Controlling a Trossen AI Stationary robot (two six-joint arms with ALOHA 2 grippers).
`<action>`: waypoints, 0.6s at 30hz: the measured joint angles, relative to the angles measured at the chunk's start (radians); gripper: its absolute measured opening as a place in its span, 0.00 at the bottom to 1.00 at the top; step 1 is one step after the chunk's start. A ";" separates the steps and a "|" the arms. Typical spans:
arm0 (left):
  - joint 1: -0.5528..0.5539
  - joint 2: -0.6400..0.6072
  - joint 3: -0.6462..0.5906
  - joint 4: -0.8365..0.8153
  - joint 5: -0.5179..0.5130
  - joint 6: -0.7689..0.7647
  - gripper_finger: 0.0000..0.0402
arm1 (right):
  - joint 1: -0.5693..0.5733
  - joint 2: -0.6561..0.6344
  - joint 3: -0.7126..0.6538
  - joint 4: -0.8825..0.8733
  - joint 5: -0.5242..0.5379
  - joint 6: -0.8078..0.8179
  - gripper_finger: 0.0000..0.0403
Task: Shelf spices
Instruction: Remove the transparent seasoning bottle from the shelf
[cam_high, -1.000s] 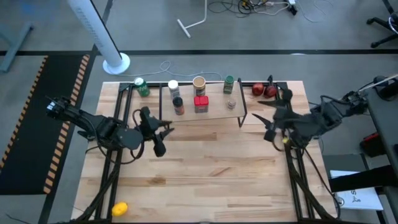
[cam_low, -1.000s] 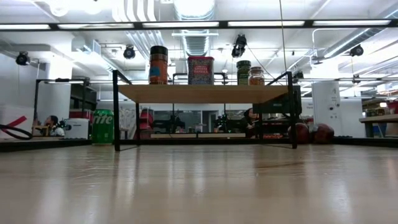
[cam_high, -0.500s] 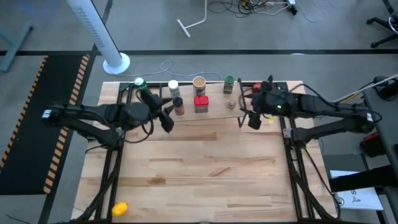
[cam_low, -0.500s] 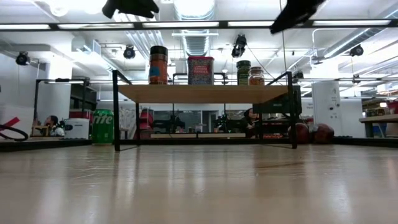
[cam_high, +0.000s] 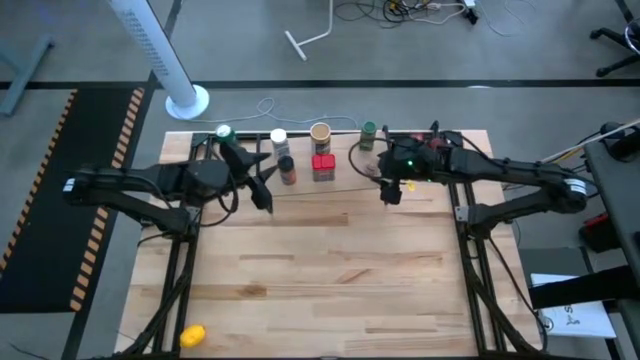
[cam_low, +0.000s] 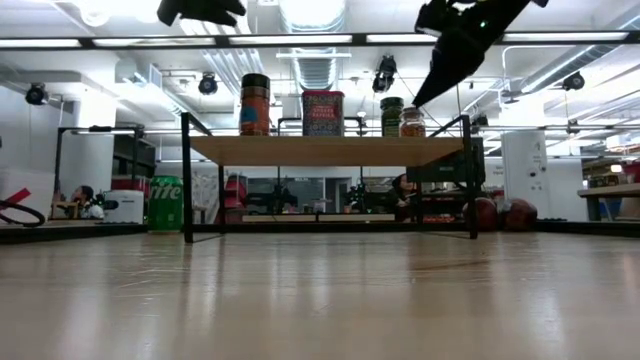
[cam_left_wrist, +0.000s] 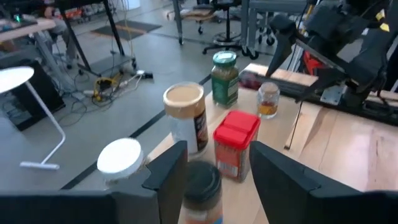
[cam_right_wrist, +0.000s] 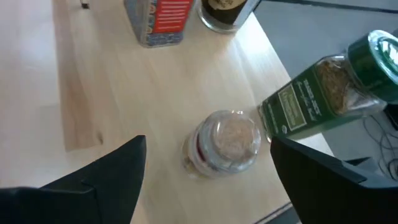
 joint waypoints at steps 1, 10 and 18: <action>0.000 -0.005 0.000 -0.017 0.000 -0.012 0.40 | -0.006 0.004 0.000 0.001 -0.001 -0.002 0.79; -0.004 -0.016 -0.001 -0.092 0.004 -0.069 0.38 | -0.085 0.025 0.000 0.033 -0.094 -0.003 0.76; -0.005 -0.017 -0.002 -0.092 0.005 -0.066 0.38 | -0.134 0.071 0.000 0.070 -0.181 -0.004 0.77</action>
